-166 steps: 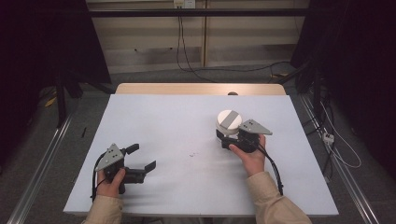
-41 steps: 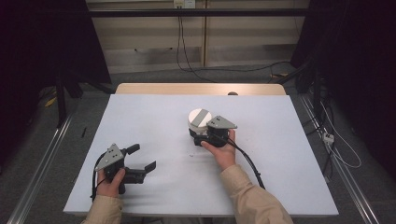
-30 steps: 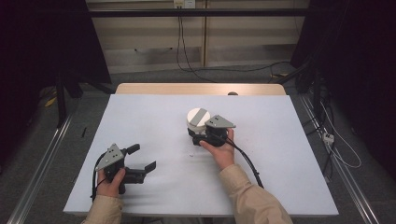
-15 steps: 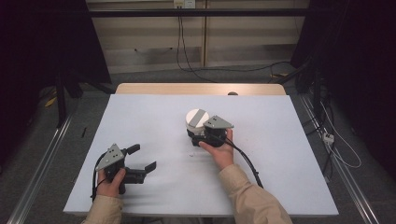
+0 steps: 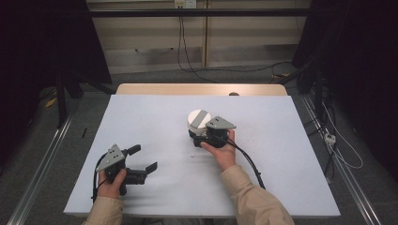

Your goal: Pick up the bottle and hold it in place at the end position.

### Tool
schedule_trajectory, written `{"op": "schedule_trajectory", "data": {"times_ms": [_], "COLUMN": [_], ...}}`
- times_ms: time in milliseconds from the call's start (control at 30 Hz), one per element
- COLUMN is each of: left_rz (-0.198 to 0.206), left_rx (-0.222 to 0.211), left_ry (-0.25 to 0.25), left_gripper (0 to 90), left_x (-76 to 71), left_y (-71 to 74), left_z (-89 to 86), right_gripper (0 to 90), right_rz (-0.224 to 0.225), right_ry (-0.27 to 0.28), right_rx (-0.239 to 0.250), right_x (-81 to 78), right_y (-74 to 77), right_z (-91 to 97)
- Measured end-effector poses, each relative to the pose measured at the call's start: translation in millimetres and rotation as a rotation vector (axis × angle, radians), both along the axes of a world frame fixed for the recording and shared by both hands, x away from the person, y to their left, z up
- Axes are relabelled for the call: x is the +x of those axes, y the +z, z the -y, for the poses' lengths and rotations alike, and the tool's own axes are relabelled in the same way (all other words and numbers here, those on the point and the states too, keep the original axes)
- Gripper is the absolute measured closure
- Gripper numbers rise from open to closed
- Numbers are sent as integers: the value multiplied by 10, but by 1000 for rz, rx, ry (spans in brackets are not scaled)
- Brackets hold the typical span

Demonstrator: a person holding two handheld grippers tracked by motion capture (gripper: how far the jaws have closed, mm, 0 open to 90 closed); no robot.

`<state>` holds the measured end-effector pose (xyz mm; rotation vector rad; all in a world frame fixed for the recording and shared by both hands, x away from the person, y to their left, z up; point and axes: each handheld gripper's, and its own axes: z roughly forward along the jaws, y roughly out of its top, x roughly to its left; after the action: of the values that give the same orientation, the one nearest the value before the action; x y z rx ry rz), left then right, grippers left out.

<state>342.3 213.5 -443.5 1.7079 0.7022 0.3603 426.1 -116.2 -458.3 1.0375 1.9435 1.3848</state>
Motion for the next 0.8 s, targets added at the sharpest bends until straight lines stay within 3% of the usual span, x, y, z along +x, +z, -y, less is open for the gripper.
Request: {"op": "schedule_trajectory", "data": {"times_ms": [100, 300, 800], "left_rz": [-5, -19, -35], "left_rx": [-12, 7, 7], "left_ry": [5, -2, 15], "left_gripper": [30, 30, 40], "left_x": [2, 31, 123], "left_y": [1, 23, 135], "left_z": [15, 89, 300], "right_gripper": [184, 184, 186], "right_rz": [1, -2, -5], "right_ry": [2, 1, 2], "right_rx": [-3, -7, -4], "right_x": [-4, 1, 6], "right_y": [2, 3, -2], "right_z": [4, -1, 0]}}
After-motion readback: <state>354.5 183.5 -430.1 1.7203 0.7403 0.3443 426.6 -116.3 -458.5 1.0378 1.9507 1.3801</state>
